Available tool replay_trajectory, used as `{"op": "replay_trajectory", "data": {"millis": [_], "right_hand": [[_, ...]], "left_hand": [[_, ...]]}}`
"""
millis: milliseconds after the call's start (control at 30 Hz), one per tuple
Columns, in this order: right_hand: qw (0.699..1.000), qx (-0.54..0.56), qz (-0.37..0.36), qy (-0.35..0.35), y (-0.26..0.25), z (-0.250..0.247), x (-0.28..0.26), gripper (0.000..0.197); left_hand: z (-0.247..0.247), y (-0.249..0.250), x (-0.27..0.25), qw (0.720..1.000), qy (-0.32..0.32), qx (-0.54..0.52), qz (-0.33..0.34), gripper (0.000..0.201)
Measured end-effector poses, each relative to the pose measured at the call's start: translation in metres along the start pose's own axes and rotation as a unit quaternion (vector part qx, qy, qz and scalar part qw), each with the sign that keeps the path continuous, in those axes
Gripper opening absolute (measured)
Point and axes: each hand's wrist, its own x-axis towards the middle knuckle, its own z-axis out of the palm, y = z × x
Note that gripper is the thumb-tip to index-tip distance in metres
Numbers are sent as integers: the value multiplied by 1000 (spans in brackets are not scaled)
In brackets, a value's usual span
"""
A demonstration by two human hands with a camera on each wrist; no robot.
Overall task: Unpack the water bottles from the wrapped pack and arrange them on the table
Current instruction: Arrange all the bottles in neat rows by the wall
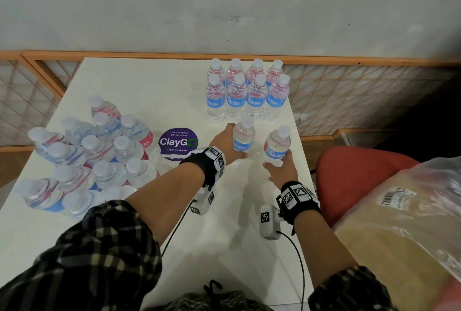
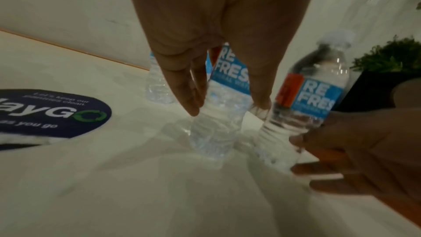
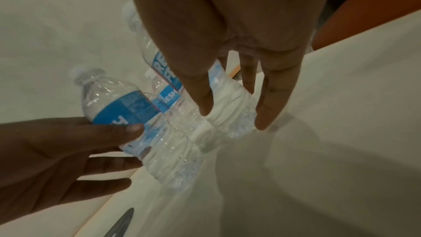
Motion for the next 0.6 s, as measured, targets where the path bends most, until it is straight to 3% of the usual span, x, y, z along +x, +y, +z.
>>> {"op": "replay_trajectory", "data": {"millis": [67,267,433,600], "right_hand": [[1000,6,9,6,6,1,5,72],[999,8,18,33,3,3,17,73],[997,43,18,60,-3,7,35,71],[997,39,32,55,-4,9,65,87]], "left_hand": [[6,-8,0,1000,-18,6,-3,83],[21,-21,8,998,2,4,-57,61],[28,-17,24,998,7,-9,-54,60],[29,-3,53,999,5,-16,-49,62]]}}
